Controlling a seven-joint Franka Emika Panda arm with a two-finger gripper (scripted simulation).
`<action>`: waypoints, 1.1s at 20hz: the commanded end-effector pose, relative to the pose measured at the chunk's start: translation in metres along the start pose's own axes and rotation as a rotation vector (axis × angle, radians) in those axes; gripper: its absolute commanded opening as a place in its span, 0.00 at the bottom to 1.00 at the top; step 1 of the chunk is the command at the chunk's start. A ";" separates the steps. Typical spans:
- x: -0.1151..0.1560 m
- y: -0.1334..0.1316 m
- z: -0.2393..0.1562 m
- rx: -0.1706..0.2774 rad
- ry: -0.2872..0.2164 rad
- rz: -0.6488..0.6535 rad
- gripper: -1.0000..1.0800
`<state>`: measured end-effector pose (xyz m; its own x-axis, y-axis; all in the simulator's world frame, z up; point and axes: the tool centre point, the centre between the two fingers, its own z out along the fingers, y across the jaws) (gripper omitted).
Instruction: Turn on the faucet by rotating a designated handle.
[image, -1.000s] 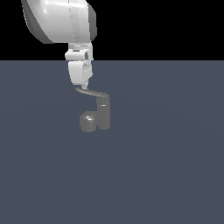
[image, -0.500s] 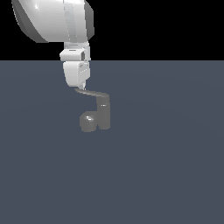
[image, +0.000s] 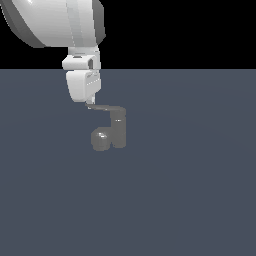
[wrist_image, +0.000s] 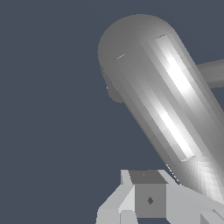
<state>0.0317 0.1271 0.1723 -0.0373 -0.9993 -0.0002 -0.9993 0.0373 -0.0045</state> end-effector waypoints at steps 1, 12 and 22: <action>-0.004 0.011 0.000 -0.004 0.000 -0.005 0.00; 0.010 0.031 0.000 -0.002 0.001 0.000 0.00; 0.027 0.061 0.000 -0.003 0.001 -0.003 0.00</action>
<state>-0.0248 0.1120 0.1731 -0.0238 -0.9997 -0.0025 -0.9997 0.0238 -0.0052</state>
